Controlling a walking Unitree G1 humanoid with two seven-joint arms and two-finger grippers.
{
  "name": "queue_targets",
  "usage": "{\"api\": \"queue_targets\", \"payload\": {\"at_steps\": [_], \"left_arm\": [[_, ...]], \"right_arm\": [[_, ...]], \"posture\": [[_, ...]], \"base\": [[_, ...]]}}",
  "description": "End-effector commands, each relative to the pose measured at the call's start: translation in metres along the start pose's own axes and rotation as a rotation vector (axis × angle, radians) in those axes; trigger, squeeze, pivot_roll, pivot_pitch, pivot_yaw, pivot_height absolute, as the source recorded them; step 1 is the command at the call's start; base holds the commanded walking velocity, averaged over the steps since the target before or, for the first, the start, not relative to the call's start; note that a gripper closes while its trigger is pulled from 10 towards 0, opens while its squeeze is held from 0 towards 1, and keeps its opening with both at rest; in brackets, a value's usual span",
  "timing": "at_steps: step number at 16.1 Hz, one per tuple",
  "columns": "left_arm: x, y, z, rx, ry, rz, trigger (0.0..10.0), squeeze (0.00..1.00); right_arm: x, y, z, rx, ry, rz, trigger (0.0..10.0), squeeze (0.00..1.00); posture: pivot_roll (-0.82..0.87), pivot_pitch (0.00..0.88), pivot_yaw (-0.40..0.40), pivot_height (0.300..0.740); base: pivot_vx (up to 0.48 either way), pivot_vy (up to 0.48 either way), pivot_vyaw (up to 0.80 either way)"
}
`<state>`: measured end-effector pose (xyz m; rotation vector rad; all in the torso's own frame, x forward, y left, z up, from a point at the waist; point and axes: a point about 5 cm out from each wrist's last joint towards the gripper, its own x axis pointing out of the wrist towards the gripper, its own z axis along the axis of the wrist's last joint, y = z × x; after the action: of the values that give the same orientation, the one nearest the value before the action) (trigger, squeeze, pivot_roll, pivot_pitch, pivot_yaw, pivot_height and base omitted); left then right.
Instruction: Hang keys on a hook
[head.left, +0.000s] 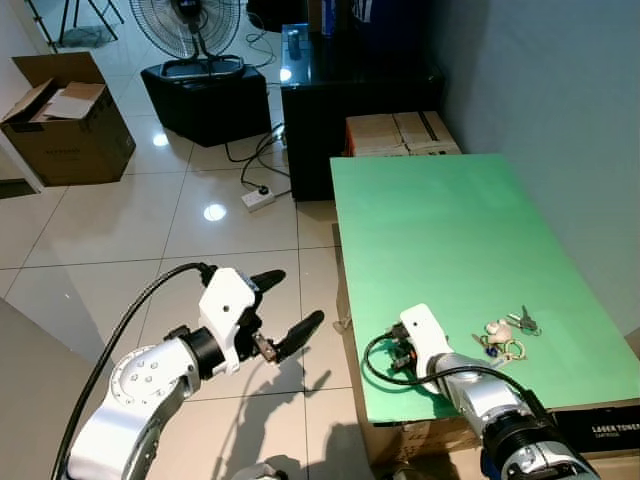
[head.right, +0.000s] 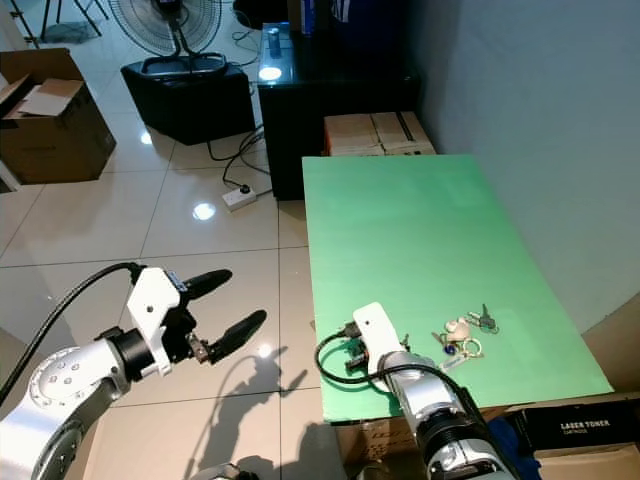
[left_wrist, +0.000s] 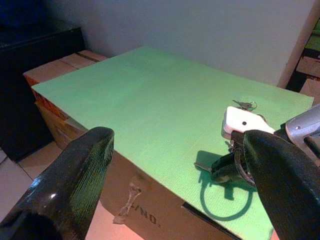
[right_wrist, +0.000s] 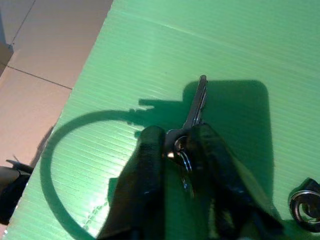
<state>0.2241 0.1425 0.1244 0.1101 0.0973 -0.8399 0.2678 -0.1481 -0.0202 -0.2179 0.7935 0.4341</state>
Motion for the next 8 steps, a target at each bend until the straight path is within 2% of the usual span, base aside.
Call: {"api": "queue_targets", "payload": {"at_steps": [1, 4, 8], "left_arm": [[0.003, 0.0, 0.001, 0.018, 0.001, -0.004, 10.0, 0.0], [0.003, 0.001, 0.002, 0.022, -0.001, 0.0, 10.0, 0.0], [0.003, 0.003, 0.002, 0.028, -0.002, 0.015, 10.0, 0.0]], "right_arm": [[0.0, -0.001, 0.006, 0.004, -0.02, 0.004, 0.0, 0.0], [0.0, -0.001, 0.007, 0.008, -0.023, 0.005, 0.0, 0.0], [-0.002, -0.005, 0.019, 0.001, -0.1, -0.038, 0.0, 0.0]], "posture": [[0.04, 0.048, 0.034, 0.74], [0.05, 0.045, 0.035, 0.74], [0.05, 0.036, 0.03, 0.74]], "base": [[0.0, 0.0, 0.0], [0.0, 0.0, 0.0], [0.0, 0.0, 0.0]]}}
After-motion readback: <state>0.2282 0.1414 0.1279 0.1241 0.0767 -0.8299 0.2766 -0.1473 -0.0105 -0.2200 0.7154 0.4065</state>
